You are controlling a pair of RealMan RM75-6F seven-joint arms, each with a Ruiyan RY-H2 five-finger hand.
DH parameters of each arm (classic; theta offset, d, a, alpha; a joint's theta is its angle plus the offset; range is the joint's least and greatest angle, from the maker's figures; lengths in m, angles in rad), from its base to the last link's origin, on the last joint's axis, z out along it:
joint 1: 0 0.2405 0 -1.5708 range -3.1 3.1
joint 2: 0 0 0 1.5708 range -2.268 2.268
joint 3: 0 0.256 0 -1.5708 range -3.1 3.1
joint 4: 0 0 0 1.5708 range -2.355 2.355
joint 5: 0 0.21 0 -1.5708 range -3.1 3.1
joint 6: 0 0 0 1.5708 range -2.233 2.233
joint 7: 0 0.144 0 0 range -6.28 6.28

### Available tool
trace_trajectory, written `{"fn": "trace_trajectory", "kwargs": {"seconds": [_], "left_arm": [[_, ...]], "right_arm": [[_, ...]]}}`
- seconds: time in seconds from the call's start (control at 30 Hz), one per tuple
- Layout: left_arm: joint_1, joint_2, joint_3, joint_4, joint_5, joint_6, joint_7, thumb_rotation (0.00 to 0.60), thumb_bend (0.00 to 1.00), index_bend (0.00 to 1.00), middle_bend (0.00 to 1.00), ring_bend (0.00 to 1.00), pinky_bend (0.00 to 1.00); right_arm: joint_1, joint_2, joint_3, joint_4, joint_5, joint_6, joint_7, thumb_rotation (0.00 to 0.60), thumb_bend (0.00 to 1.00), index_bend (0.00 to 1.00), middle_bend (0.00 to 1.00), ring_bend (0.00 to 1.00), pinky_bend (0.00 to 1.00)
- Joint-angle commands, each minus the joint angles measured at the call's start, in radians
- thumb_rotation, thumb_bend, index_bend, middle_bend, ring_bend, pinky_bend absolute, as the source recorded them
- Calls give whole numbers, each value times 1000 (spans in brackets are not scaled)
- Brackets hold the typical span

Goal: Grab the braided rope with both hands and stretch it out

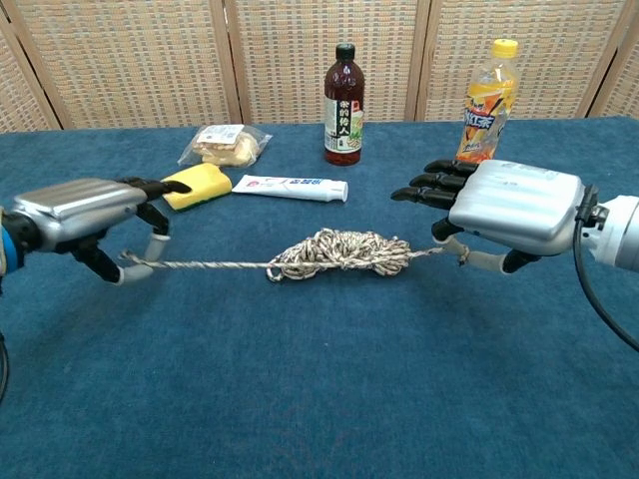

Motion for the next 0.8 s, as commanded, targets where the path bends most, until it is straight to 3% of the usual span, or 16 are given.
{"fn": "trace_trajectory", "kwargs": {"seconds": [0.03,0.2,0.43,0.7,0.73,0.77,0.8], "left_arm": [[31,56,-10,92,-12,29,-72,600,503,799,0,0,0],[61,96,-32,246,-49,26,-201,600,505,803,0,0,0],[68,81,-39,437,-41,3,-372,600,506,805,0,0,0],[68,39,-20,523,-2,1,-462,600,507,799,0,0,0],[68,35,-18,527,3,4,-466,600,491,750,0,0,0],[67,31,-16,530,9,7,-470,600,443,675,0,0,0],[67,30,-15,531,11,7,-471,600,321,484,0,0,0]], "right_arm": [[-4,21,12,-6,18,-6,-6,600,567,671,0,0,0],[-12,52,30,-6,55,-26,-17,600,567,671,0,0,0],[-35,77,45,16,108,-55,-35,600,567,671,0,0,0],[-56,74,38,38,121,-57,-32,600,567,671,0,0,0],[-57,72,37,38,119,-54,-31,600,567,664,0,0,0],[-58,71,37,35,117,-50,-30,600,553,595,0,0,0],[-58,71,36,34,115,-47,-29,600,502,506,0,0,0]]}}
